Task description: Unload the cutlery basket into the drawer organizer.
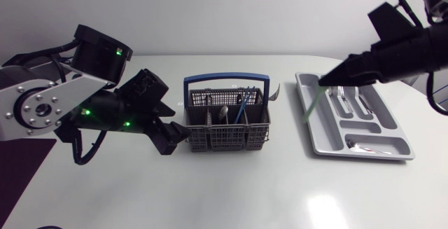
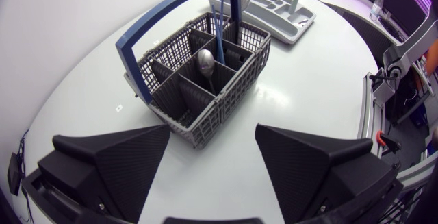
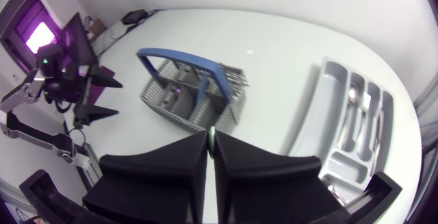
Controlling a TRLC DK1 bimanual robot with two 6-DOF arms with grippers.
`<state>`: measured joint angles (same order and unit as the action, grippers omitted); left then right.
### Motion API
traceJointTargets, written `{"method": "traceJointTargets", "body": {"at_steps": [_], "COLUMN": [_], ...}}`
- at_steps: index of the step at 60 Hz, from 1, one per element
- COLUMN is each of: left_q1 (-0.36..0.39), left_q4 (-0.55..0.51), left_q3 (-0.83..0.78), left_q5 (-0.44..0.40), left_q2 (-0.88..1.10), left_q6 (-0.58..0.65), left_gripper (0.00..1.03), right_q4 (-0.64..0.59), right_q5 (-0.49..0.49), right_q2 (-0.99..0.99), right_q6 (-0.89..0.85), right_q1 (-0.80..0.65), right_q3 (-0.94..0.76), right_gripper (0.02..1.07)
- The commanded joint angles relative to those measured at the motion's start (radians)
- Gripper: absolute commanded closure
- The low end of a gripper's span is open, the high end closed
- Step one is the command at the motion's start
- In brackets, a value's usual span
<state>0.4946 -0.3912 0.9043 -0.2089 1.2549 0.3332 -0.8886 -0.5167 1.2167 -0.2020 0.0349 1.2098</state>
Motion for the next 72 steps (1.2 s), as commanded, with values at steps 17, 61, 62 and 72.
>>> {"method": "traceJointTargets", "body": {"at_steps": [17,61,62,72], "left_q1": [0.024,0.05,0.052,0.058], "left_q4": [-0.006,-0.066,-0.067,-0.074], "left_q3": [0.09,0.14,0.139,0.137], "left_q5": [0.0,0.066,0.066,0.071], "left_q2": [0.089,0.127,0.127,0.121], "left_q6": [-0.054,-0.112,-0.112,-0.115], "left_gripper": [0.16,0.16,0.16,0.16], "right_q4": [0.155,0.591,0.597,0.632], "right_q5": [0.325,0.609,0.61,0.626], "right_q2": [-0.016,0.202,0.208,0.227], "right_q6": [-0.208,-0.283,-0.283,-0.267], "right_q1": [-0.283,-0.4,-0.397,-0.352], "right_q3": [-0.225,-0.423,-0.424,-0.464], "right_gripper": [1.01,1.0,0.99,0.73]}}
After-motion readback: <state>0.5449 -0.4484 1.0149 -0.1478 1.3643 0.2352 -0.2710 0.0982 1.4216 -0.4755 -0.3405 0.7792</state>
